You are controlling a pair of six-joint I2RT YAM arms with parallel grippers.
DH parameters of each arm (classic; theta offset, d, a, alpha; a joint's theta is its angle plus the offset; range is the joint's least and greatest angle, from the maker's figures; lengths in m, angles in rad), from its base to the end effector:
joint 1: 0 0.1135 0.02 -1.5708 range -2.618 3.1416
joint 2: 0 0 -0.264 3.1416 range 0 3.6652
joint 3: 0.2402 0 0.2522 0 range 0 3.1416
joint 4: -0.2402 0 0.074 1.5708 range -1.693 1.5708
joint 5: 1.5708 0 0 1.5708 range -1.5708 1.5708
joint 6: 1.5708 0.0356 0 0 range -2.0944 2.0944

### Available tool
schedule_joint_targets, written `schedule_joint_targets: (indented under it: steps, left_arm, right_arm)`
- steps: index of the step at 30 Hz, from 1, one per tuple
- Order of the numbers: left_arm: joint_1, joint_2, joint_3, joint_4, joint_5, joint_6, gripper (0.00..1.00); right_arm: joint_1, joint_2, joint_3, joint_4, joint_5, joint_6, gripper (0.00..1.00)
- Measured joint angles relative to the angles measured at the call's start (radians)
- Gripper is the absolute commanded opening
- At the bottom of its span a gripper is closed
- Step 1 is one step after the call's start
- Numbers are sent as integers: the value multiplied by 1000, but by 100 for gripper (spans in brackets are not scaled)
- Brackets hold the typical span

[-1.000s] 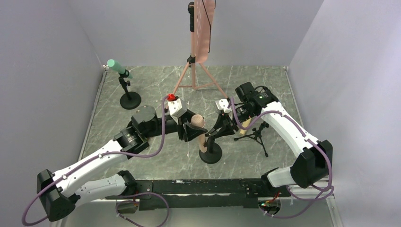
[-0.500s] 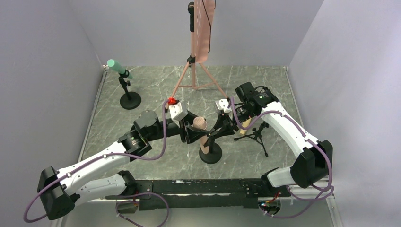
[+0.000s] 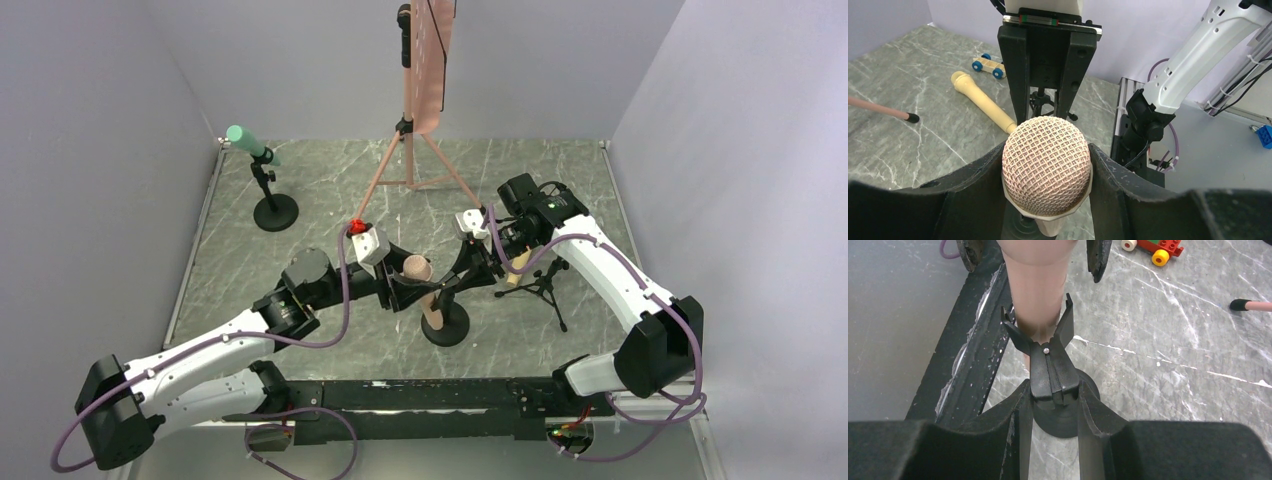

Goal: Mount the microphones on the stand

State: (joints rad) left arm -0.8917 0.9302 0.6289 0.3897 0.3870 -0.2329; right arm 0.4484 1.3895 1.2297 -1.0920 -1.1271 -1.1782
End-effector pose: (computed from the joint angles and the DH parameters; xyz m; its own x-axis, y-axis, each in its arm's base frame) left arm 0.1280 -0.1800 0.3192 -0.1668 -0.1336 -0.9769 0.9437 0.2654 -0.1975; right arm 0.2130 0.1381 0.3087 0.0804 -0.4015 -0.9123 -0.9594 -0.2793 0.0384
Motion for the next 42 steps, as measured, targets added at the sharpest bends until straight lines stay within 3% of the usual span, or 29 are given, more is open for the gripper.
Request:
schedule_joint_targets:
  steps: [18,24,32,40,42]
  left_arm:
    - [-1,-17,-66,177,-30,-42,0]
    - [-1,-17,-68,183,-30,-42,0]
    - [-3,-15,-80,209,-35,-42,0]
    - [-3,-12,-91,237,-37,-44,1]
    - [-3,-12,-91,237,-37,-44,26]
  right_arm:
    - [0,0,0,0,0,0,21]
    - [0,0,0,0,0,6,45]
    - [0,0,-2,-8,-7,26,54]
    - [0,0,-5,-7,-19,33,86]
    - [0,-3,-12,-6,-19,35,89]
